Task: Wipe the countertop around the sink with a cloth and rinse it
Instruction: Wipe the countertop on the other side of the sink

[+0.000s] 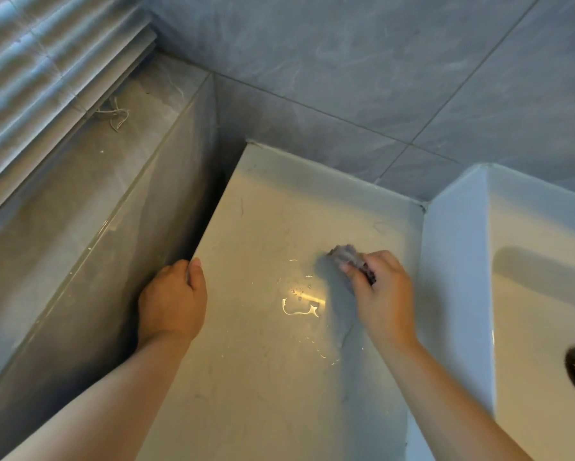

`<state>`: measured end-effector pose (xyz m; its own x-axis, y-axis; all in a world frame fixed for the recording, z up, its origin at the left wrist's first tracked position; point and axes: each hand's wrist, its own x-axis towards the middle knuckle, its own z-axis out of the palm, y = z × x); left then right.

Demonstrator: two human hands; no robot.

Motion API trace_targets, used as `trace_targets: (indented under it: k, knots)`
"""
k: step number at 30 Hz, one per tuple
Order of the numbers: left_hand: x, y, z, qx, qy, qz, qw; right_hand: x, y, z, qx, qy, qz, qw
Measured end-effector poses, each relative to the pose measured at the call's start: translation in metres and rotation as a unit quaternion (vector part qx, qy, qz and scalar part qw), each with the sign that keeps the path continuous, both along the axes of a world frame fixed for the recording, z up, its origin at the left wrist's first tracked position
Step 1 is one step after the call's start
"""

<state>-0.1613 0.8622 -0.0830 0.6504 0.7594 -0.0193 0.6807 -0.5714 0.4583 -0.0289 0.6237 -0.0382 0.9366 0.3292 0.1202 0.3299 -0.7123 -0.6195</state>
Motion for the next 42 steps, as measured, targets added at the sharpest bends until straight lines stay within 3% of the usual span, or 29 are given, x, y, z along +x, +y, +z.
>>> trace_targets:
  k: [4,8,12,23,32,42]
  knots:
    - [-0.001,0.001,-0.002,0.008,-0.003,0.001,1.000,0.054,0.000,0.024,0.012,-0.077,-0.044,0.996]
    - [-0.001,0.002,-0.004,0.010,-0.003,-0.005,1.000,0.112,-0.003,0.012,-0.050,-0.137,-0.089,0.985]
    - [0.000,0.001,-0.005,0.008,-0.007,-0.004,1.000,0.134,-0.002,-0.019,-0.117,-0.137,-0.152,0.972]
    - [0.000,0.002,-0.006,0.022,0.000,-0.004,1.000,0.123,0.011,-0.044,-0.089,-0.152,-0.196,0.965]
    - [0.000,0.000,-0.001,0.006,-0.003,-0.001,1.000,0.101,0.003,-0.033,-0.204,-0.099,-0.157,0.961]
    - [0.000,0.001,-0.005,0.001,-0.008,-0.001,1.000,0.009,-0.005,-0.032,-0.147,-0.122,-0.167,0.967]
